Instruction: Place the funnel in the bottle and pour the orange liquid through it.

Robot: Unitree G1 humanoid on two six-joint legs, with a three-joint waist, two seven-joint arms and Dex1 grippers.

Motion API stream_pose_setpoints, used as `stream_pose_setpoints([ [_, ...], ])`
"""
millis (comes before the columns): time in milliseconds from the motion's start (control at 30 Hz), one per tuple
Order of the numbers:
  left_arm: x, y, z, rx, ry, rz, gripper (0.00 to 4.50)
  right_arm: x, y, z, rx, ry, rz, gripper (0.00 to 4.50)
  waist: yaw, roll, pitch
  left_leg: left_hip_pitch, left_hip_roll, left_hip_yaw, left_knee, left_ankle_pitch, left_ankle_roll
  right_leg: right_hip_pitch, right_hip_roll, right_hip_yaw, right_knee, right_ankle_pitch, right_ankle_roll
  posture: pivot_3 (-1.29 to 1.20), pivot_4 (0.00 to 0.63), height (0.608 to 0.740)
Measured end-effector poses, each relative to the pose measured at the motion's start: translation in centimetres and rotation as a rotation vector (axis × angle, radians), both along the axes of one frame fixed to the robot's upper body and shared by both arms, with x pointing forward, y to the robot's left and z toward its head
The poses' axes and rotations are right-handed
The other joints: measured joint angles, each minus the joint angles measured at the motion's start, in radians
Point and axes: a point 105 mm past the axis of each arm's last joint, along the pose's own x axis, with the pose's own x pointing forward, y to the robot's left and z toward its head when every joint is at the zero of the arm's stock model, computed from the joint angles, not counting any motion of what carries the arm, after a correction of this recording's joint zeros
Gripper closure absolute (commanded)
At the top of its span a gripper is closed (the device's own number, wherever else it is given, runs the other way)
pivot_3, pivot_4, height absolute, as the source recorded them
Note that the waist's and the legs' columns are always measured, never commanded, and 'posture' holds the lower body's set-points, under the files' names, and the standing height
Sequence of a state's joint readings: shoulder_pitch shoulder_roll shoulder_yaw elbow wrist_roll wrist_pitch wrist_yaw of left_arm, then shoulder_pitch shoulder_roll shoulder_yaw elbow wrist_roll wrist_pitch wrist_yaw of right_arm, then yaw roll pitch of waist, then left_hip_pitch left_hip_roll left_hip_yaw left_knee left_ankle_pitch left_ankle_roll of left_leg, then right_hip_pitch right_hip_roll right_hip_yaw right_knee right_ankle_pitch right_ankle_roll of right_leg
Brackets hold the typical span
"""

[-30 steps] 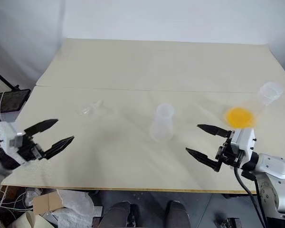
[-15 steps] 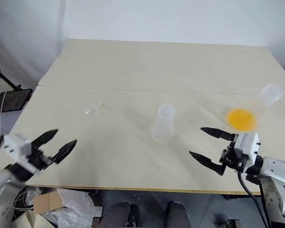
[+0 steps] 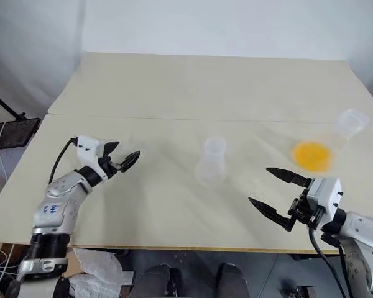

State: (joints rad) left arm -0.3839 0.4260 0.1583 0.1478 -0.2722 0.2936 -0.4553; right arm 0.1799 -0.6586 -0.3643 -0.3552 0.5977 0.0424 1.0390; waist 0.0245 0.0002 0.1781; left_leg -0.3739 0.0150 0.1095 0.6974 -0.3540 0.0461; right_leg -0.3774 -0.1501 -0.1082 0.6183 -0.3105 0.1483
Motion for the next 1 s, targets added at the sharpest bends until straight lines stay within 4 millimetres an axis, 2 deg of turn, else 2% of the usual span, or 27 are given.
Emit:
stream_pose_setpoints([
  [67, 0.4, 0.0, -0.6, 0.004, 0.016, 0.014, 0.04, -0.1, -0.1, -0.1, 0.004, 0.005, -0.010, 0.00, 0.000, 0.000, 0.000, 0.000, 0.000, 0.000, 0.000, 0.000, 0.000, 0.000, 0.000, 0.000, 0.000, 0.000, 0.000, 0.00, 0.150, 0.740],
  [167, 0.9, -0.1, -1.1, 0.000, 0.033, 0.026, 0.51, -0.2, -0.1, -0.5, 0.006, 0.017, -0.023, 0.00, 0.000, 0.000, 0.000, 0.000, 0.000, 0.000, 0.000, 0.000, 0.000, 0.000, 0.000, 0.000, 0.000, 0.000, 0.000, 0.00, 0.150, 0.740],
  [600, 1.6, 1.1, -0.2, 0.028, -0.006, 0.058, 4.42, -0.7, 0.1, -0.5, 0.013, 0.016, -0.047, 0.00, 0.000, 0.000, 0.000, 0.000, 0.001, 0.000, 0.000, 0.000, 0.000, 0.001, 0.000, 0.000, 0.000, 0.000, 0.000, 0.00, 0.150, 0.740],
  [733, 1.5, 2.0, 0.5, 0.039, -0.033, 0.073, 4.46, -0.9, 0.2, -0.6, 0.021, 0.008, -0.052, 0.00, 0.000, 0.000, 0.000, 0.001, 0.000, 0.000, 0.000, 0.000, 0.000, 0.001, -0.001, 0.000, 0.000, 0.000, 0.000, 0.00, 0.150, 0.740],
  [833, 1.3, 1.7, 0.9, 0.042, -0.058, 0.037, 4.46, -1.0, 0.2, -0.6, 0.019, 0.005, -0.055, 0.00, 0.000, -0.001, 0.000, 0.001, 0.000, -0.001, 0.000, 0.000, 0.000, 0.001, -0.001, 0.000, -0.001, 0.000, 0.000, 0.00, 0.150, 0.740],
  [933, 0.6, 2.3, 2.8, 0.113, -0.117, -0.058, 4.46, -1.2, -0.3, -0.6, 0.027, 0.005, -0.094, 0.00, -0.002, -0.001, 0.000, 0.001, 0.001, 0.000, -0.001, 0.000, 0.000, 0.001, 0.000, -0.001, -0.001, 0.000, 0.000, 0.00, 0.150, 0.740],
  [1000, 0.1, 2.1, 4.7, 0.201, -0.165, -0.162, 4.46, -1.3, -1.2, -0.2, 0.035, -0.010, -0.144, 0.00, -0.001, -0.001, 0.000, 0.000, 0.001, 0.000, -0.001, 0.000, 0.000, 0.001, 0.000, -0.001, -0.002, 0.000, 0.000, 0.00, 0.150, 0.740],
])
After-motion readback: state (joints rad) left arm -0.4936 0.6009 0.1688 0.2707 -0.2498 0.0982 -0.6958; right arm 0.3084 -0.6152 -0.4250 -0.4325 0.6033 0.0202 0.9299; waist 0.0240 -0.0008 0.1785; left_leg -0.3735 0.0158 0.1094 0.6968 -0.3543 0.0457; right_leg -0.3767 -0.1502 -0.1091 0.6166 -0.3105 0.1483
